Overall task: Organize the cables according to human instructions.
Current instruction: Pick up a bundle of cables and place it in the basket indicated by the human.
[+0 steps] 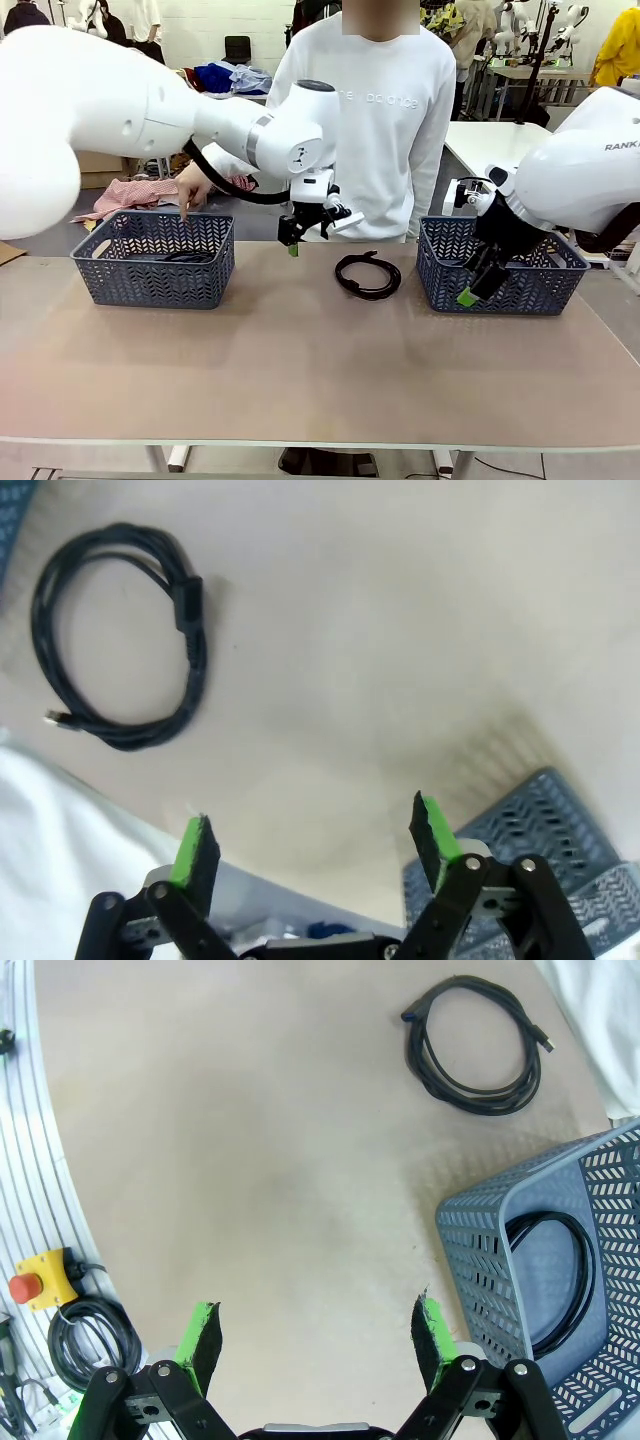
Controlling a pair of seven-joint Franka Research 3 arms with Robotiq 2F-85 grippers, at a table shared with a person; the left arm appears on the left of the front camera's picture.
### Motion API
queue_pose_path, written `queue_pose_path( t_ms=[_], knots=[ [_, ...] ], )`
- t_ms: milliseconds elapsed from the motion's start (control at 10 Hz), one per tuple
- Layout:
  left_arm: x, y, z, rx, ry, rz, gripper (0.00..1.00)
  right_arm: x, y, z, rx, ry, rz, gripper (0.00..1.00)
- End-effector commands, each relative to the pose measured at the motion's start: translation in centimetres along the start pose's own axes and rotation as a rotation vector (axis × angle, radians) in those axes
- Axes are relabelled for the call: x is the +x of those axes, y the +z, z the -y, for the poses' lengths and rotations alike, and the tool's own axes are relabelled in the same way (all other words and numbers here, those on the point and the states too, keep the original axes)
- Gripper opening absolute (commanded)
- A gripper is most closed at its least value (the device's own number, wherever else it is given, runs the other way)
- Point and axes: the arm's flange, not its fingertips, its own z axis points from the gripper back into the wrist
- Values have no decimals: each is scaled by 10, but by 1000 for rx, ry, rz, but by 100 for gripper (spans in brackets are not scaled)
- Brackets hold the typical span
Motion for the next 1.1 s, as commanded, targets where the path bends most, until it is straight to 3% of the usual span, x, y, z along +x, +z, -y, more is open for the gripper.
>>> queue_pose_path(
  t_ms=[0, 400, 1000],
  knots=[
    [-3, -9, -26, 13, -131, -30, 100, 1, -1, -2, -7, -5, -4, 100],
    [7, -42, -65, 17, -253, 11, 100, 1, -1, -2, -7, -5, -4, 100],
    [5, -81, -83, 1, -428, 95, 100, 1, -1, -2, -7, -5, -4, 100]
  ],
)
